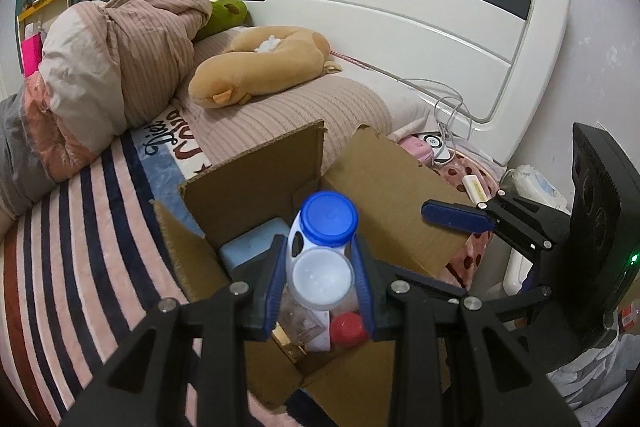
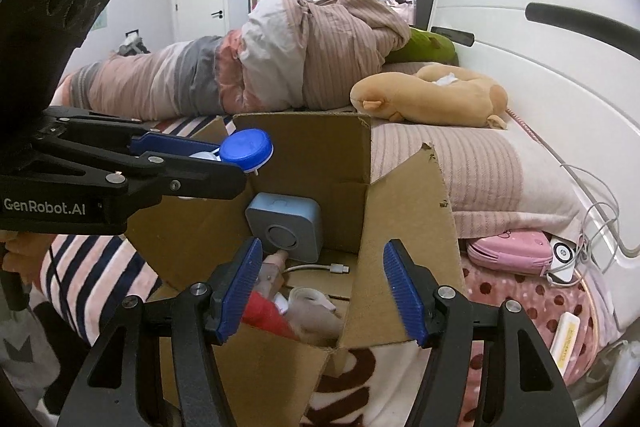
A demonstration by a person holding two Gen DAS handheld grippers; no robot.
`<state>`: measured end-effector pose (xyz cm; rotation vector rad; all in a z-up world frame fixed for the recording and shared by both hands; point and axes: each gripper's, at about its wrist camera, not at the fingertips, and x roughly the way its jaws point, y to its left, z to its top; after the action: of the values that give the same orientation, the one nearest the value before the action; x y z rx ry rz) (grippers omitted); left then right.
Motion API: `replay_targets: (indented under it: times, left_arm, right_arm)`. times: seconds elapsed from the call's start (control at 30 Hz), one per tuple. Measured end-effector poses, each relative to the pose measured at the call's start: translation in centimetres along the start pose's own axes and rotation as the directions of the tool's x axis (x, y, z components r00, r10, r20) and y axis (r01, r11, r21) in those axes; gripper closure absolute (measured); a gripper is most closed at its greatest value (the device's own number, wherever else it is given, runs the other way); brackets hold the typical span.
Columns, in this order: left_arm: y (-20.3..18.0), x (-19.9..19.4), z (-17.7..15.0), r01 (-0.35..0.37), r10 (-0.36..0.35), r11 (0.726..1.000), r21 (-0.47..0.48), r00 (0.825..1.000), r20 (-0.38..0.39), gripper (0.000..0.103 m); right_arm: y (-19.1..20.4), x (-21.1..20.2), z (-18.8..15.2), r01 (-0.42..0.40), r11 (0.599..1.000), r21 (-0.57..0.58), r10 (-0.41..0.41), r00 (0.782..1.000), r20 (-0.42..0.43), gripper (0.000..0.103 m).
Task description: Organize rigid objects
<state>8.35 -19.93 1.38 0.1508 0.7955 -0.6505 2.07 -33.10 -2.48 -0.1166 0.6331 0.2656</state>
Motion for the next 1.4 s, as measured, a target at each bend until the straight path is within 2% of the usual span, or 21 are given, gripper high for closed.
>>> replay_targets:
  times: [0.1, 0.23, 0.5, 0.77, 0.83, 0.97, 1.03, 1.13, 1.2, 1.23, 1.3, 1.4]
  left_arm:
    - [0.1, 0.2, 0.0, -0.003, 0.003, 1.000, -0.001, 1.000, -0.008, 0.075]
    - [-0.2, 0.8, 0.3, -0.001, 0.002, 1.000, 0.013, 1.000, -0.030, 0.075]
    - [-1.0, 3.0, 1.2, 0.010, -0.006, 0.999, 0.045, 0.996, -0.091, 0.074]
    - [-0.2, 2.3, 1.0, -0.007, 0.008, 1.000, 0.011, 0.997, -0.073, 0.051]
    - [-0.1, 1.6, 1.0, -0.015, 0.016, 1.000, 0.004, 0.999, -0.049, 0.040]
    - [0.3, -0.3, 0.9, -0.036, 0.037, 0.999, -0.024, 0.999, 0.009, 0.027]
    - [0.7, -1.9, 0.5, -0.062, 0.064, 0.997, -0.050, 0.997, 0.053, 0.017]
    - [1.3, -4.4, -0.2, -0.116, 0.127, 0.989, -0.093, 0.984, 0.124, 0.007]
    - [1.6, -6.1, -0.9, -0.151, 0.171, 0.980, -0.128, 0.971, 0.167, 0.001]
    - [1.9, -7.3, -1.5, -0.173, 0.201, 0.973, -0.155, 0.960, 0.195, 0.001]
    - [2.3, -8.7, -2.2, -0.220, 0.262, 0.954, -0.201, 0.942, 0.211, 0.001]
    - [3.1, -10.2, -3.4, -0.303, 0.363, 0.916, -0.263, 0.905, 0.220, 0.001]
  right_arm:
    - [-0.1, -0.1, 0.0, 0.003, 1.000, 0.003, -0.003, 1.000, -0.001, 0.042]
    - [0.0, -0.3, 0.0, -0.009, 1.000, 0.003, 0.009, 1.000, 0.002, 0.036]
    - [0.0, -0.5, 0.1, -0.015, 1.000, 0.000, 0.015, 1.000, 0.004, 0.035]
    - [0.0, -0.5, 0.1, -0.008, 1.000, -0.004, 0.008, 1.000, 0.001, 0.034]
    - [0.1, -0.5, 0.1, -0.007, 1.000, -0.004, 0.007, 1.000, 0.000, 0.034]
    - [0.2, -0.7, 0.3, -0.019, 1.000, -0.002, 0.019, 1.000, 0.005, 0.034]
    - [0.2, -1.0, 0.5, -0.035, 0.999, 0.000, 0.035, 0.999, 0.018, 0.034]
    - [0.6, -1.7, 1.0, -0.070, 0.998, -0.011, 0.070, 0.996, 0.051, 0.032]
    - [1.1, -2.3, 1.5, -0.086, 0.996, -0.027, 0.088, 0.993, 0.083, 0.023]
    - [1.3, -2.4, 1.7, -0.090, 0.995, -0.034, 0.092, 0.991, 0.096, 0.019]
    - [1.9, -2.9, 2.2, -0.109, 0.992, -0.056, 0.115, 0.985, 0.127, 0.019]
    - [2.7, -3.4, 2.7, -0.134, 0.988, -0.081, 0.146, 0.976, 0.163, 0.009]
